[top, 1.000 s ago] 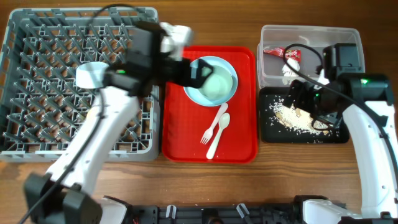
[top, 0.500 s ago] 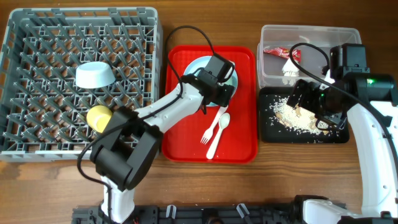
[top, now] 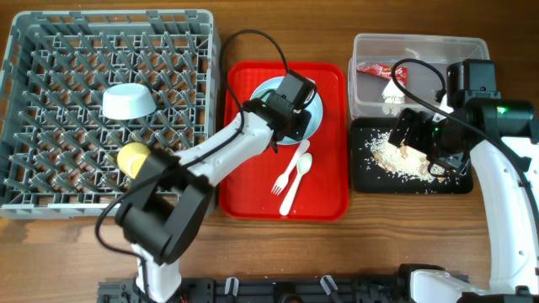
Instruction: Sort waste into correct bins and load items into the dishwasher rack
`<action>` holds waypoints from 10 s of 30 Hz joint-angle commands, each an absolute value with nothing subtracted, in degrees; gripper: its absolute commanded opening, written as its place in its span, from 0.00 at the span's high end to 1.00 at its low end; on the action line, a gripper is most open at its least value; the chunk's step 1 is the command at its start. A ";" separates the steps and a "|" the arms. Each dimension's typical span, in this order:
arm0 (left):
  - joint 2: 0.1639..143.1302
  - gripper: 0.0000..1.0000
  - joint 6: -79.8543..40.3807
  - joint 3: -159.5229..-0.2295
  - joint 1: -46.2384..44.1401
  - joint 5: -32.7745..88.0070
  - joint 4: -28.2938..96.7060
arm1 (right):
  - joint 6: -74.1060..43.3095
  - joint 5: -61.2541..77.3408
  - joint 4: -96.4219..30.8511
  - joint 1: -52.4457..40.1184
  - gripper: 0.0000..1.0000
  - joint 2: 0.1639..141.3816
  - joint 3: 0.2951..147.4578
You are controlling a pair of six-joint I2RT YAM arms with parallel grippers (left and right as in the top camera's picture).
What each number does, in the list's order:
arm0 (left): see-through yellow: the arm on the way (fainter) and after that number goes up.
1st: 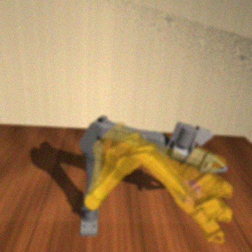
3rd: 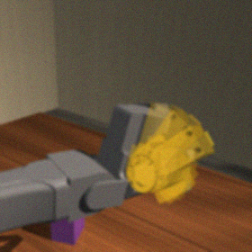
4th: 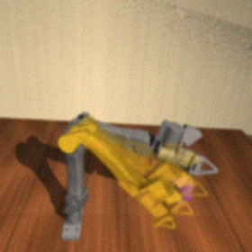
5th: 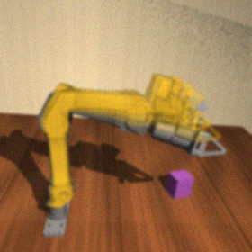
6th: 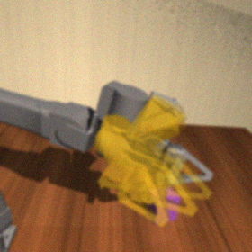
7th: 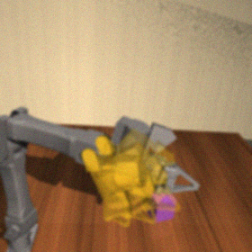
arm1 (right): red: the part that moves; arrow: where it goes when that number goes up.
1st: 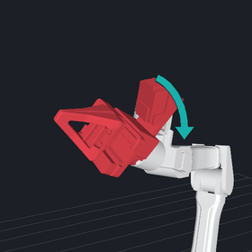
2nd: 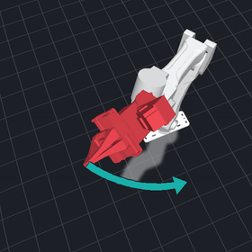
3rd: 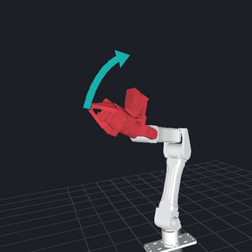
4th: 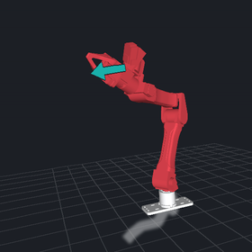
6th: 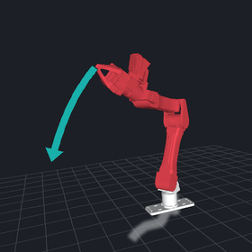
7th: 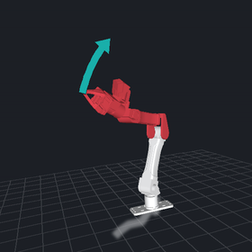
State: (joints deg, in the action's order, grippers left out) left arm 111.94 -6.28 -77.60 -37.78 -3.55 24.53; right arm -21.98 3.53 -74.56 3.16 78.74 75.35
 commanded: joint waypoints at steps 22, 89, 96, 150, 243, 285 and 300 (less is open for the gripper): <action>109.80 0.96 -9.87 -80.12 13.63 70.94 26.30 | -20.97 2.55 -74.67 3.29 0.01 78.41 75.31; 114.89 0.08 -24.29 -77.71 -50.04 3.11 46.09 | -21.04 -2.81 -78.08 8.34 0.00 78.41 75.31; 115.15 0.11 -24.51 -77.71 -50.15 3.14 44.45 | -21.02 -2.79 -78.11 8.34 0.00 78.41 75.31; 109.65 0.96 -24.43 -73.63 -52.84 -6.11 44.75 | -20.95 -2.59 -79.13 8.34 0.00 78.41 75.31; 87.02 0.96 -9.17 -73.60 -16.21 -3.33 55.55 | -20.78 -2.59 -79.61 8.34 0.00 78.41 75.31; 96.90 0.38 -9.39 -73.43 -37.82 3.75 44.93 | -20.80 -2.57 -79.64 8.34 0.00 78.41 75.31; 113.82 0.42 -9.41 -73.38 -40.40 4.62 42.70 | -20.78 -2.57 -79.57 8.34 0.00 78.41 75.31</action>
State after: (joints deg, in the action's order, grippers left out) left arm 112.84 -9.69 -73.54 -40.29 4.32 43.16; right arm -21.32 -1.61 -79.66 8.08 78.74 75.35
